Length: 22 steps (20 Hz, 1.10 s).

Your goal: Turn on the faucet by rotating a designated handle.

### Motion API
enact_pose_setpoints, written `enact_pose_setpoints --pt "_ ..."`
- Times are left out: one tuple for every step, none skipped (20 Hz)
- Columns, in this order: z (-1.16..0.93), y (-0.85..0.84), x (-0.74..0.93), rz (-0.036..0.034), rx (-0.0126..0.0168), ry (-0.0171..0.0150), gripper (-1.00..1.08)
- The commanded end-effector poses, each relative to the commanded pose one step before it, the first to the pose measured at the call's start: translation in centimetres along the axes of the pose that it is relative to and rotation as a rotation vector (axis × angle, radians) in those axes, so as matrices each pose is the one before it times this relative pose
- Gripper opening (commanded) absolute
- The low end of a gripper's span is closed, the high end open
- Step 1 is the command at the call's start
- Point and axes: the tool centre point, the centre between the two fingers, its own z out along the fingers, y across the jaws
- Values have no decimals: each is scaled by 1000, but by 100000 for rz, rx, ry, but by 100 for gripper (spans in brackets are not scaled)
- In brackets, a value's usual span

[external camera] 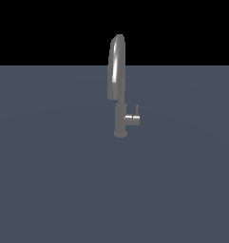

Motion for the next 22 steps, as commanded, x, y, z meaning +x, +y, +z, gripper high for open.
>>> enact_pose_setpoints --pt "199 -34 1625 3866 3662 -3312 -100" --pt "76 -18 644 1528 1470 -1334 -100" --pt "75 -18 646 1532 1478 -1340 -100" --pt "75 -18 649 1538 1487 -1347 -100" --pt "75 -18 652 1543 1496 -1354 -100" --pt "75 -19 654 1547 1503 -1359 -100" --pt "75 -18 657 1553 1512 -1367 -100" --pt "75 -18 659 1557 1520 -1373 -100" --pt "75 -18 662 1562 1529 -1380 -100" --pt "75 -18 665 1568 1538 -1387 -100" --pt "75 -18 668 1573 1546 -1395 -100" --pt "75 -18 670 1578 1555 -1402 -100" --pt "75 -17 673 1585 1565 -1411 -100" --pt "75 -17 677 1593 1576 -1421 -100" --pt "76 -17 680 1600 1586 -1430 -100" --pt "76 -17 684 1608 1597 -1440 -100" --pt "76 -16 688 1618 1609 -1452 -100" --pt "76 -16 693 1629 1622 -1464 -100" --pt "76 -16 697 1640 1635 -1477 -100" --pt "76 -15 703 1654 1651 -1492 -100" --pt "77 -16 707 1667 1666 -1506 -100" --pt "77 -15 714 1684 1683 -1523 -100"
